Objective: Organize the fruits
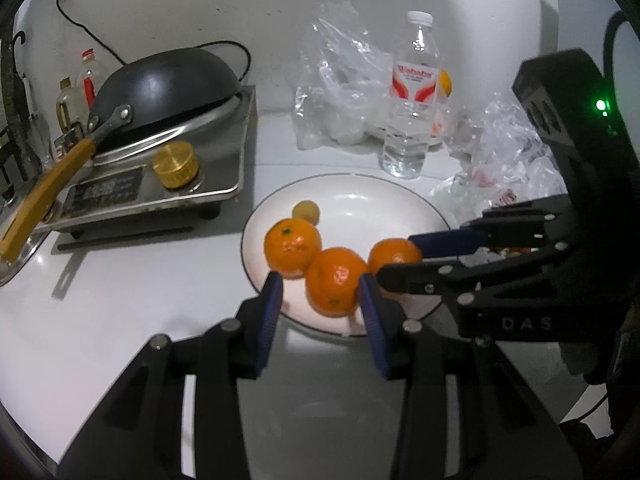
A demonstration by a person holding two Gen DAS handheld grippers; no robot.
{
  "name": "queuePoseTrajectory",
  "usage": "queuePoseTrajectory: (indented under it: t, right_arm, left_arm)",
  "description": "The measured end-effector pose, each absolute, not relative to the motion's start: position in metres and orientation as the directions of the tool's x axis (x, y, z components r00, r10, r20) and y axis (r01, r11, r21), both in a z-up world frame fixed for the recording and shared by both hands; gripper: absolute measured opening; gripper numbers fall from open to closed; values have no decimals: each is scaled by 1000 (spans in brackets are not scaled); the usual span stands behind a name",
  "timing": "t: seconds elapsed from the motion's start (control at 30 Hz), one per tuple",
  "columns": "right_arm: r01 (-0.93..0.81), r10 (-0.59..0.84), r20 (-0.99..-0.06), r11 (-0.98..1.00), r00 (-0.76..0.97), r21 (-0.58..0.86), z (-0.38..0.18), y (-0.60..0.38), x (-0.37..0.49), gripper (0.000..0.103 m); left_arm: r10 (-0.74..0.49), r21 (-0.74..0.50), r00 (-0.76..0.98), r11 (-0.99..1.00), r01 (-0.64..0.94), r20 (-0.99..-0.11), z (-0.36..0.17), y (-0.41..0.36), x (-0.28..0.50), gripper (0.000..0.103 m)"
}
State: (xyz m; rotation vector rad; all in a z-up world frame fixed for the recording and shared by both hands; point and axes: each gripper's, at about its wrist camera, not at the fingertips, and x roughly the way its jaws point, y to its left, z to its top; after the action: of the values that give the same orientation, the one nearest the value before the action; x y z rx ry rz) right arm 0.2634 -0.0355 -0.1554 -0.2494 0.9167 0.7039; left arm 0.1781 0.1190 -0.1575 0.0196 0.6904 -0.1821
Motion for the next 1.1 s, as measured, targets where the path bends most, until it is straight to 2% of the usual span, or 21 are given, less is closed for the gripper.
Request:
queuePoseTrajectory:
  t: [0.57, 1.1]
  right_arm:
    - [-639, 446, -784, 765, 431, 84, -144, -45, 246, 38]
    - [-608, 452, -746, 790, 489, 80, -125, -89, 231, 38]
  left_arm:
    - [-142, -22, 769, 986, 164, -623, -152, 117, 159, 41]
    - [-142, 12, 778, 982, 189, -611, -139, 83, 149, 42]
